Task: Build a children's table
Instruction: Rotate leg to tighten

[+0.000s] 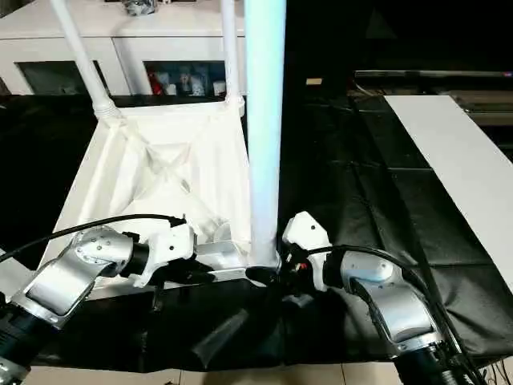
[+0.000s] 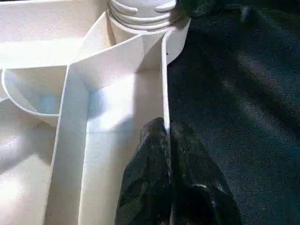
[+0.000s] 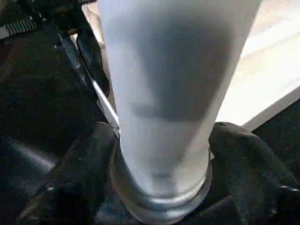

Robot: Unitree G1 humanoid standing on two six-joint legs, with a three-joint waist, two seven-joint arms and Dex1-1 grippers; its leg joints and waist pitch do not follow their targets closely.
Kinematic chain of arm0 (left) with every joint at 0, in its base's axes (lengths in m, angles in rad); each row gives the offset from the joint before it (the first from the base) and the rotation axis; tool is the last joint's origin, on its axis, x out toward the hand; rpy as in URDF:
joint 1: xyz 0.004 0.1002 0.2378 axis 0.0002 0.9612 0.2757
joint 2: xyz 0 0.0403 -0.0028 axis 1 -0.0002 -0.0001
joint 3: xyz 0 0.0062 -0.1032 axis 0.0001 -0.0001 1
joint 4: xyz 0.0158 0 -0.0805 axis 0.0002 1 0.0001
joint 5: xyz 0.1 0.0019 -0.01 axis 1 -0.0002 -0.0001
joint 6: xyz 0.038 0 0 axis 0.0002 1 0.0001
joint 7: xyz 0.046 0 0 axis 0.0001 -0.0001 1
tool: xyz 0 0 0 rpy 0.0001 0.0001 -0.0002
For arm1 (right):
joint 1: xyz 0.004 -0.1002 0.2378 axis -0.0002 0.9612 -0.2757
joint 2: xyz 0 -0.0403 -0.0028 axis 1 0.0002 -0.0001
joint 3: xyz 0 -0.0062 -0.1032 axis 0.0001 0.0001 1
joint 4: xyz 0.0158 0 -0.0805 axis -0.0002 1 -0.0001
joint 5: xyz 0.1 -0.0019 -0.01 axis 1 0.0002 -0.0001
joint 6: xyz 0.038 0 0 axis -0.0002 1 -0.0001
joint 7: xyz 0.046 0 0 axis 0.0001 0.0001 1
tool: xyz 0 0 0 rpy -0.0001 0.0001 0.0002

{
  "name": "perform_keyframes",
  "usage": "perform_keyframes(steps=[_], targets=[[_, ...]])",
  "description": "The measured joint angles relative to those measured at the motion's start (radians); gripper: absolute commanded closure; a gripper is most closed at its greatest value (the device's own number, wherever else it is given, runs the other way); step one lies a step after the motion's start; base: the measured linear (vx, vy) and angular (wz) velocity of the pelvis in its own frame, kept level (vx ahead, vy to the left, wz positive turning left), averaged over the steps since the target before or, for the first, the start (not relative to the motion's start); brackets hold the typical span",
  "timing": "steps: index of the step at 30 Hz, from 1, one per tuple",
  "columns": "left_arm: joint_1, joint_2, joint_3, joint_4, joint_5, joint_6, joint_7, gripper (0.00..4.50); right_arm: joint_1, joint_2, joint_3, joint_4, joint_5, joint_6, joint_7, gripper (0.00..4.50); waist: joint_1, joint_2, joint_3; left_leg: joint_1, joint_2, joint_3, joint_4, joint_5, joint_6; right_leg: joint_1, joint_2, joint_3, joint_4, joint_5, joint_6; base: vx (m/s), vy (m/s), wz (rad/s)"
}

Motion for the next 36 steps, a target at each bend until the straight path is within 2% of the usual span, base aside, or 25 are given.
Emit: perform_keyframes(steps=[6, 17, 18, 21, 24, 28, 32, 36], targets=[[0.0, 0.003, 0.0, 0.0, -0.001, 0.0, -0.002, 4.5, 0.0, 0.0, 0.0, 0.007, 0.005, 0.0, 0.001, 1.79, -0.003, 0.0, 0.0, 0.0, 0.0, 0.0, 0.001, 0.0, 0.0, 0.0, 0.0, 0.0, 0.001, 0.0, 0.0, 0.0, 0.0, 0.0], [0.001, -0.004, 0.003, 0.006, 0.0, 0.017, 0.009, 4.5, -0.001, 0.062, -0.015, 0.041, 0.019, 0.004, -0.038, 1.89, -0.009, -0.001, 0.0, 0.0, 0.0, 0.0, 0.001, 0.0, -0.001, 0.0, 0.0, 0.0, 0.003, 0.0, 0.0, 0.0, 0.0, 0.0], [0.0, -0.029, 0.016, 0.024, 0.01, 0.033, 0.046, 4.5, -0.001, 0.106, -0.019, 0.062, -0.001, 0.005, -0.101, 1.9, -0.012, -0.002, -0.001, 0.001, 0.0, 0.0, 0.001, 0.001, -0.001, 0.002, 0.0, 0.0, 0.003, 0.001, -0.001, 0.0, 0.0, 0.0], [-0.018, -0.106, 0.04, 0.074, 0.056, 0.076, 0.167, 4.5, -0.028, 0.228, -0.04, 0.116, -0.06, 0.025, -0.319, 1.91, -0.026, -0.002, -0.002, 0.014, 0.0, -0.001, 0.0, 0.001, -0.002, 0.007, 0.0, 0.001, 0.003, -0.001, 0.002, 0.0, 0.0, 0.0], [-0.048, -0.208, 0.047, 0.121, 0.099, 0.129, 0.302, 4.5, -0.068, 0.351, -0.085, 0.166, -0.116, 0.067, -0.548, 1.91, -0.04, -0.001, -0.003, 0.015, -0.002, -0.002, 0.001, 0.001, -0.002, 0.006, 0.0, 0.001, 0.001, -0.002, 0.003, -0.034, 0.004, -0.01], [-0.089, -0.323, 0.05, 0.189, 0.125, 0.172, 0.446, 4.5, -0.129, 0.432, -0.135, 0.235, -0.146, 0.096, -0.742, 1.91, -0.048, 0.002, -0.001, 0.012, -0.004, -0.007, 0.0, 0.001, -0.002, 0.006, -0.001, -0.003, -0.013, -0.002, 0.003, -0.013, 0.004, -0.01], [-0.116, -0.37, 0.041, 0.235, 0.147, 0.161, 0.511, 4.5, -0.155, 0.457, -0.162, 0.273, -0.163, 0.089, -0.817, 1.91, -0.051, 0.004, 0.0, 0.01, -0.006, -0.007, -0.002, 0.0, -0.001, 0.007, -0.001, -0.003, -0.024, -0.002, 0.003, 0.0, 0.0, 0.0], [-0.12, -0.355, 0.022, 0.242, 0.156, 0.092, 0.507, 4.5, -0.14, 0.444, -0.169, 0.27, -0.164, 0.032, -0.795, 1.91, -0.047, 0.005, -0.001, -0.005, -0.007, -0.006, -0.002, 0.001, 0.0, 0.002, -0.002, 0.0, -0.026, 0.002, -0.001, 0.0, 0.0, 0.0]])
